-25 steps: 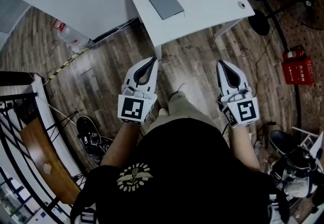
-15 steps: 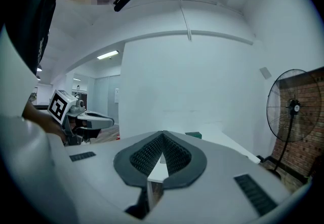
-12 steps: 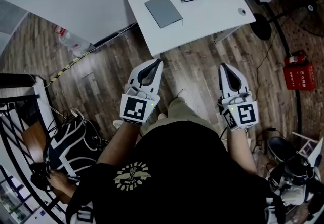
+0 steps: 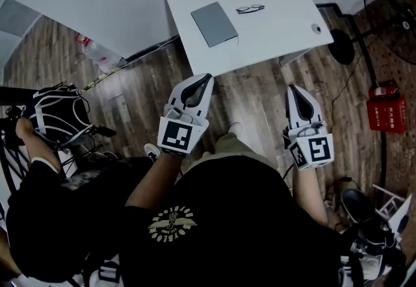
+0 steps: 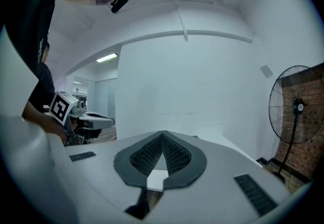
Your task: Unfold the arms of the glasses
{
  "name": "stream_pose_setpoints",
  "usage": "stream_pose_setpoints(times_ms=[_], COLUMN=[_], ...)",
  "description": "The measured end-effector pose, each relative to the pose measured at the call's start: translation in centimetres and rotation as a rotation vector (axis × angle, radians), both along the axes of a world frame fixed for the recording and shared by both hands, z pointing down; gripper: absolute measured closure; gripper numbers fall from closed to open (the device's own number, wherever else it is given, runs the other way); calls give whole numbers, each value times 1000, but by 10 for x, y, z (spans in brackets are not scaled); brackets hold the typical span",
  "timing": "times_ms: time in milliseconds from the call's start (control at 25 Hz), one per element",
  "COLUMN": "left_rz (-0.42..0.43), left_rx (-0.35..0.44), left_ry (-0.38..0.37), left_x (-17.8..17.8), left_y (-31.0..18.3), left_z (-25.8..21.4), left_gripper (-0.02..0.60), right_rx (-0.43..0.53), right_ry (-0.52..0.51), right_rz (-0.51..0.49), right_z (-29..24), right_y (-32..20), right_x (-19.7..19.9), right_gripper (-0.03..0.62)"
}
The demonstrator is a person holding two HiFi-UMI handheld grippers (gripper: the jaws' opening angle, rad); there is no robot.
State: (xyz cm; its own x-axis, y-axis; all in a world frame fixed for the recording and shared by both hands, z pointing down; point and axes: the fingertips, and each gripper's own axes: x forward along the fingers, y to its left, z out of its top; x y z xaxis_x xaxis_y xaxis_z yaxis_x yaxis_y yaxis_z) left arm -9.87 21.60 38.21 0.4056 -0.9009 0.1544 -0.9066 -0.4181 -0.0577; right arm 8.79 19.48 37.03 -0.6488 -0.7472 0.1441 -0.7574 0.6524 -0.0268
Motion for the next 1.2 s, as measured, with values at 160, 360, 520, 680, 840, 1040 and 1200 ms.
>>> stream_pose_setpoints(times_ms=[160,360,520,680,840,1040,1200], left_rz=[-12,-51,-68,-100,-141,-181,-167], left_rx=[-19,21,87,74,43,48,81], left_ry=[-34,-5,-18,-15,-17,-16,-24], left_x=[4,13,21,21,13,8,10], left_y=[-13,-29,-36,-48,-47,-47,-45], left_z=[2,-10,-27,-29,-24,-31,-35], left_gripper=[574,574,574,574,574,574,574], right_rx=[0,-8,-15,-12,-8,7,15], right_ry=[-4,-16,-30,-50,-52,-61,-63], right_rz=[-10,-43,-47,-37,-44,-45,-34], right_z=[2,4,4,3,5,-2,-3], right_y=[-15,-37,-52,-67,-70,-68,-64], right_x=[5,15,31,44,47,52,56], right_gripper=[593,594,594,592,593,594,594])
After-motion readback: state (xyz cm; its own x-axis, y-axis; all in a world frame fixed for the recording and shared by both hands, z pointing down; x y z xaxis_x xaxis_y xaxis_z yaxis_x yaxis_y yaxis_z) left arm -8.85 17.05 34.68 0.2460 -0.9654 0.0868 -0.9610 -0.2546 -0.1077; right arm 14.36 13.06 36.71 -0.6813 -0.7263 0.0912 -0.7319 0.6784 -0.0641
